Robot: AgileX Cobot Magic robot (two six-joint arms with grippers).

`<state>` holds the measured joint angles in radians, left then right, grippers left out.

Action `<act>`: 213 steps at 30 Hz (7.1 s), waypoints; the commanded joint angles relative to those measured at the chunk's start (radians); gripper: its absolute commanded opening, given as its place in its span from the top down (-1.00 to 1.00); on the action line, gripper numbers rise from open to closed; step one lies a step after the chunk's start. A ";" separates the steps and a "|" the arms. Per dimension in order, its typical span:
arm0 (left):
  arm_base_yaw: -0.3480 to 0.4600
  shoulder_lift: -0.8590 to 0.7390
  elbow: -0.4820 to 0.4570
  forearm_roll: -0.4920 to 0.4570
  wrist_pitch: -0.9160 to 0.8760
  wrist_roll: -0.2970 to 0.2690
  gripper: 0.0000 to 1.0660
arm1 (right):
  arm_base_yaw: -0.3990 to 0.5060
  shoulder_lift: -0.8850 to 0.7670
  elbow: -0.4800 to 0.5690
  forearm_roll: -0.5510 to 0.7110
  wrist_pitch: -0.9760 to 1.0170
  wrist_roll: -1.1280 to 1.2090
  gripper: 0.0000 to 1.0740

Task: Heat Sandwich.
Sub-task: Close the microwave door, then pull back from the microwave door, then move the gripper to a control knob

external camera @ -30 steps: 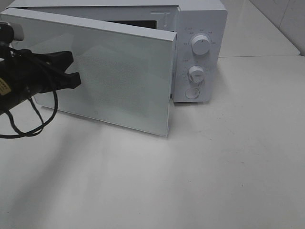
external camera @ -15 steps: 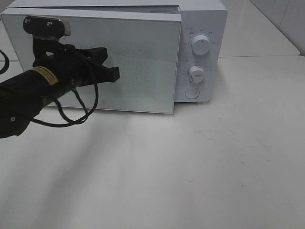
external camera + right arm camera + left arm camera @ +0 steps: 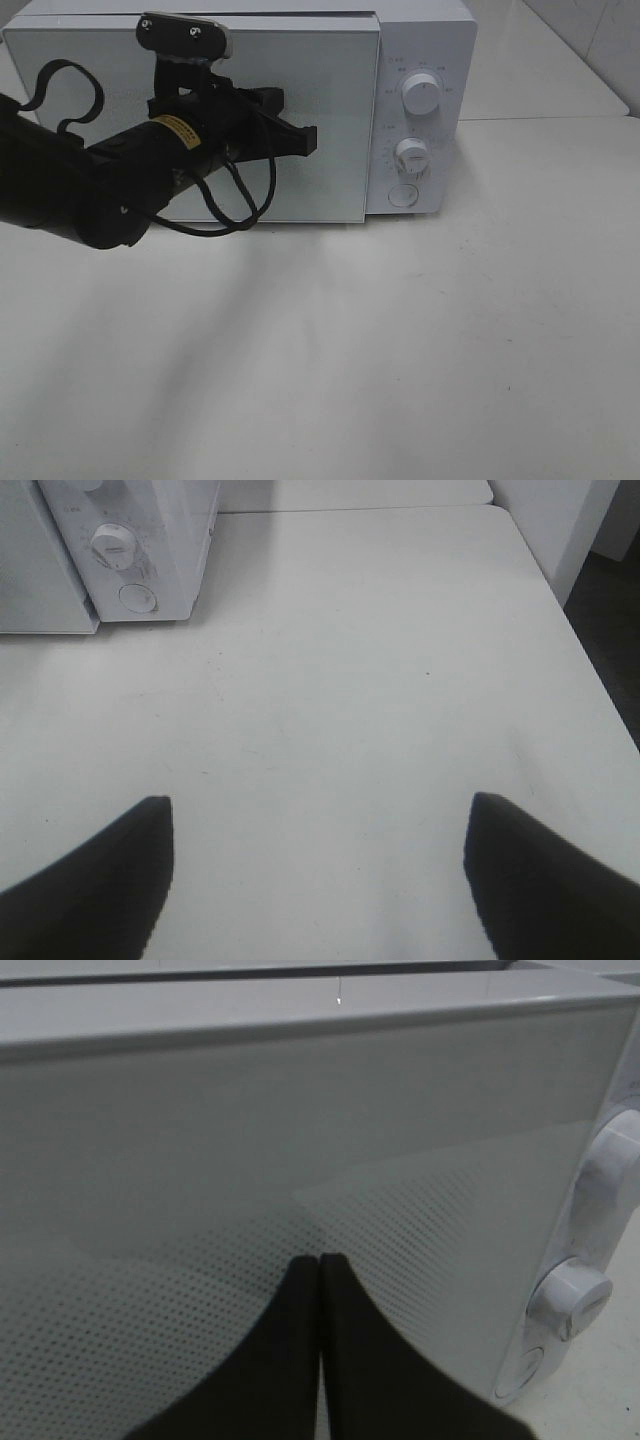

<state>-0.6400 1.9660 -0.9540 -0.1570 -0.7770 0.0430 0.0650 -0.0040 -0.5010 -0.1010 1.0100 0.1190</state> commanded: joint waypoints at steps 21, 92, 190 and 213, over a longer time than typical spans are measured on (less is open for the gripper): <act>-0.035 0.057 -0.171 -0.105 0.116 0.039 1.00 | -0.002 -0.027 -0.001 0.004 -0.014 0.009 -0.41; 0.404 -0.703 0.043 0.053 1.776 -0.009 -0.83 | -0.002 -0.027 -0.001 0.005 -0.014 0.009 -0.41; 0.658 -1.987 0.437 0.067 1.853 0.045 -0.83 | -0.002 -0.024 -0.001 0.006 -0.014 0.009 -0.41; 0.658 -1.987 0.437 0.067 1.853 0.045 -0.83 | -0.002 -0.009 -0.017 0.005 -0.037 0.009 -0.42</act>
<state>0.0220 -0.0050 -0.5200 -0.0890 1.0860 0.0890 0.0650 -0.0040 -0.5070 -0.0960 0.9910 0.1190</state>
